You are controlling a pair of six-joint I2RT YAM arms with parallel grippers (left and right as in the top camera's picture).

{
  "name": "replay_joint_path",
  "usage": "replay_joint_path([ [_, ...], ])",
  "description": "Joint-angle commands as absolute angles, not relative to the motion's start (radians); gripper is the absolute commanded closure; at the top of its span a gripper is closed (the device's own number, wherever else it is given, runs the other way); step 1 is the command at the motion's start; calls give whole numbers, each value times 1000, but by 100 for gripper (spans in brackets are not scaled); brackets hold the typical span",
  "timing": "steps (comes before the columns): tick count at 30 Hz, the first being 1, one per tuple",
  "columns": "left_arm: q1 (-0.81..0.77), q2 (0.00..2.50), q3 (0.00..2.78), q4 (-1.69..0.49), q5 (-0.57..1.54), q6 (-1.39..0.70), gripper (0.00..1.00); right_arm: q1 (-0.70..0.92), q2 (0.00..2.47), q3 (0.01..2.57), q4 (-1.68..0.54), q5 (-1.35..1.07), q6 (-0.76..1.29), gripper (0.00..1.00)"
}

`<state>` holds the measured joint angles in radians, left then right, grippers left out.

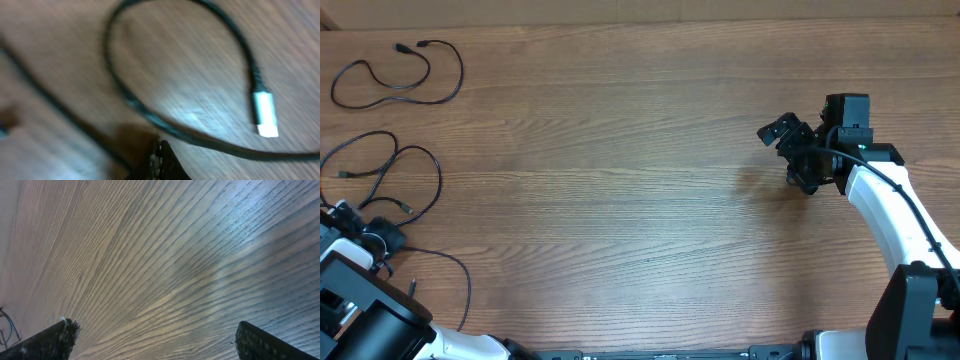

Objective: Untangle cables

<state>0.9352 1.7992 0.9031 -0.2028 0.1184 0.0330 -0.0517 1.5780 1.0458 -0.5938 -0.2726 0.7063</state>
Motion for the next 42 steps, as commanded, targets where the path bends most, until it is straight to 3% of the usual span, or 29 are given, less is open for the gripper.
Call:
replay_joint_path([
  [1,938,1831,886,-243,-116,-34,96,-53,1579,1068,-589,-262,703,0],
  [13,938,1830,985,-387,-115,-79,96,-53,1579,1068,-589,-262,703,0],
  [15,938,1830,1024,-422,-115,-78,89,-53,1579,1068,-589,-262,703,0],
  [19,938,1830,1134,-508,-115,-78,26,-53,1579,1068,-589,-262,703,0],
  [21,938,1830,1187,-549,-115,-78,1,-53,1579,1068,-589,-262,703,0],
  [31,934,1828,1544,-835,-68,-80,1,-53,1579,1068,-589,-262,703,0],
  [33,934,1828,1620,-887,87,-81,0,-53,1579,1068,-589,-262,703,0],
  [34,934,1828,1683,-927,331,-82,1,-53,1579,1068,-589,-262,703,0],
  [38,925,1828,1729,-912,845,-83,0,-53,1579,1068,-589,-262,703,0],
  [40,896,1829,1729,-894,1000,-83,1,-53,1579,1068,-589,-262,703,0],
  [42,850,1829,1729,-897,1016,-82,1,-53,1579,1068,-589,-262,703,0],
])
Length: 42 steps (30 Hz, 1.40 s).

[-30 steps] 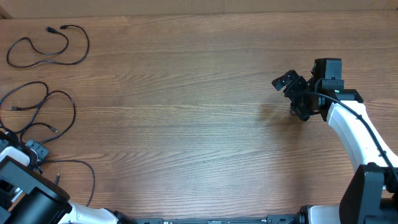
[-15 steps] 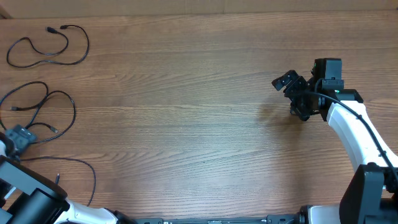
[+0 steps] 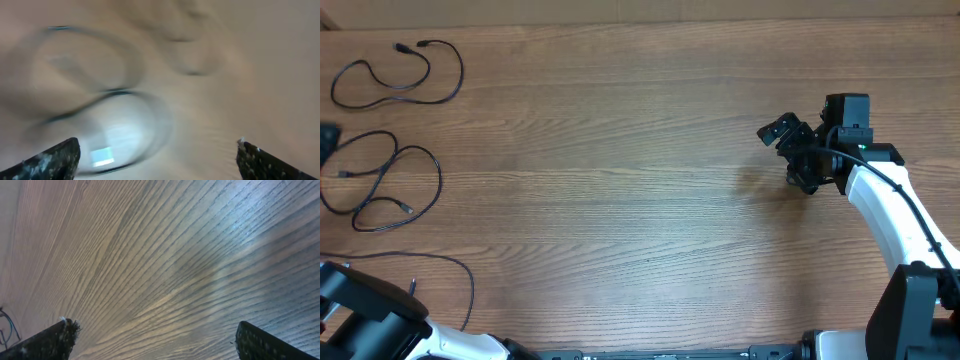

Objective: Untangle cables

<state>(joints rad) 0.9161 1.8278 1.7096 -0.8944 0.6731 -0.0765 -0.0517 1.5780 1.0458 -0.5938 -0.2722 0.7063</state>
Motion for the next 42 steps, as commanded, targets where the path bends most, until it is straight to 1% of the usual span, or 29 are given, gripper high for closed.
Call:
replay_joint_path([
  [1,819,1829,1729,-907,999,-79,0,-53,1579,1068,-589,-262,703,0],
  [2,783,1829,1729,-924,960,-67,1,-53,1579,1068,-589,-262,703,0],
  [3,702,1829,1729,-969,867,-45,0,-53,1579,1068,-588,-264,710,0],
  [6,569,1829,1729,-1021,742,-20,0,-52,1579,1068,-583,-278,736,0],
  [11,324,1829,1729,-1070,517,-11,0,-57,1579,1069,-631,-420,706,0],
  [14,185,1829,1729,-1073,380,-14,1,-57,1574,1069,-638,-431,698,0],
  [18,25,1829,1729,-1046,228,-15,0,-56,1532,1069,-667,-430,606,0],
  [20,-23,1829,1729,-1042,206,-15,0,-56,1499,1069,-692,-424,580,0],
  [24,-81,1829,1729,-1024,202,-15,0,-50,1416,1068,-738,-381,570,0],
  [28,-95,1829,1729,-1020,202,-14,0,-26,1341,1068,-767,-355,570,0],
  [32,-94,1829,1729,-1020,202,-14,1,31,1256,1067,-772,-305,571,0],
  [34,-94,1829,1729,-1020,202,-15,0,90,1185,1067,-767,-203,572,0],
  [37,-94,1829,1729,-1020,202,-15,1,117,1151,1067,-757,-134,574,0],
  [42,-94,1829,1729,-1020,202,-15,1,118,1150,1067,-758,-131,574,0],
])
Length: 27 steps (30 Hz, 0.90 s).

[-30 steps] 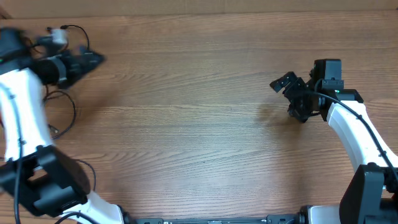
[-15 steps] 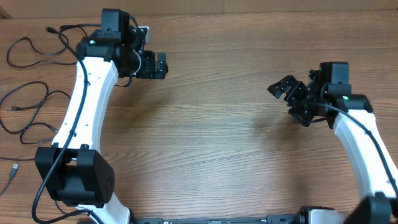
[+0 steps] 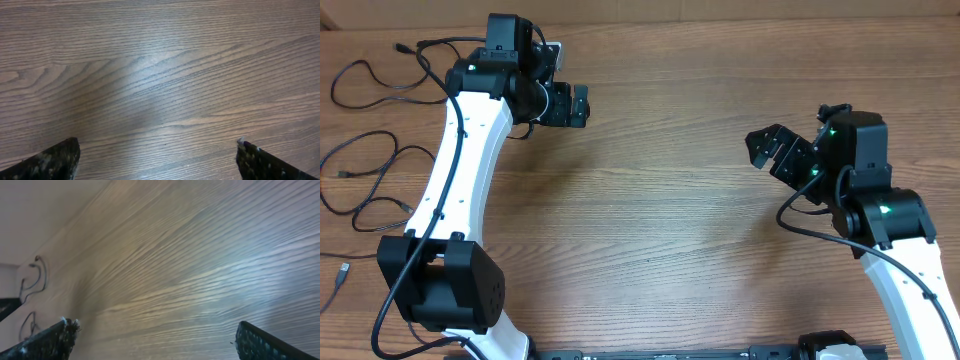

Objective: Untangle cables

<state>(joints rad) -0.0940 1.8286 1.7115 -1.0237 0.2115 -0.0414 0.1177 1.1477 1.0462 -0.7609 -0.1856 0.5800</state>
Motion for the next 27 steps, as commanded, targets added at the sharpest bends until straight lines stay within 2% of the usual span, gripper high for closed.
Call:
replay_joint_path([
  [1,-94,1829,1729,-1020,202,-14,1,118,1153,1067,-760,-134,574,0],
  [18,-94,1829,1729,-1020,202,-15,0,118,1157,1067,-823,-176,572,0],
  [27,-94,1829,1729,-1020,202,-14,0,117,1166,1065,-852,-163,417,0],
])
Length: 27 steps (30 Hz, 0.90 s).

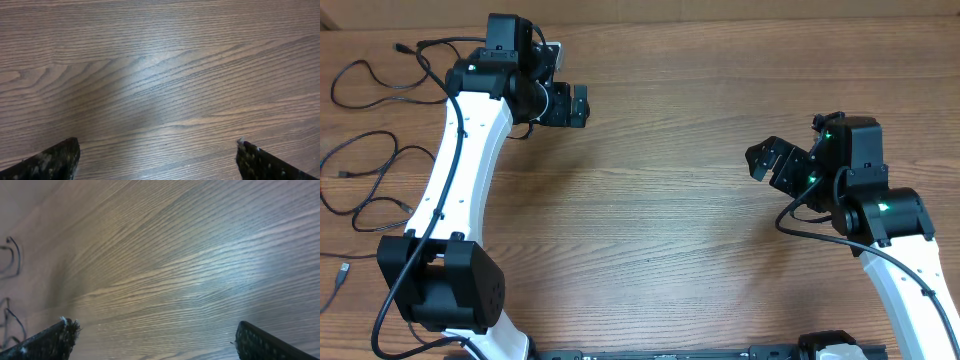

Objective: Untangle cables

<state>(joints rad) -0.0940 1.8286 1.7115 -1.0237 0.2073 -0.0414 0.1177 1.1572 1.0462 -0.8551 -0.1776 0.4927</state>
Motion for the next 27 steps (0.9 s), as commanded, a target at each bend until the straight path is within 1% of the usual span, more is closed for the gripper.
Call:
replay_joint_path([
  [1,-94,1829,1729,-1020,202,-15,0,117,1165,1061,-852,-155,407,0],
  [4,-94,1829,1729,-1020,202,-14,0,107,1139,1037,-852,-118,386,0],
  [6,-94,1829,1729,-1020,202,-15,1,65,1060,981,-837,-88,377,0],
  [8,-94,1829,1729,-1020,202,-15,1,31,1004,944,-818,-96,357,0],
  [17,-94,1829,1729,-1020,202,-14,0,-98,699,739,-651,-221,131,0],
  [22,-94,1829,1729,-1020,202,-14,0,-161,516,629,-617,-270,122,0],
  [27,-94,1829,1729,-1020,202,-14,0,-154,376,507,-551,-284,122,0],
])
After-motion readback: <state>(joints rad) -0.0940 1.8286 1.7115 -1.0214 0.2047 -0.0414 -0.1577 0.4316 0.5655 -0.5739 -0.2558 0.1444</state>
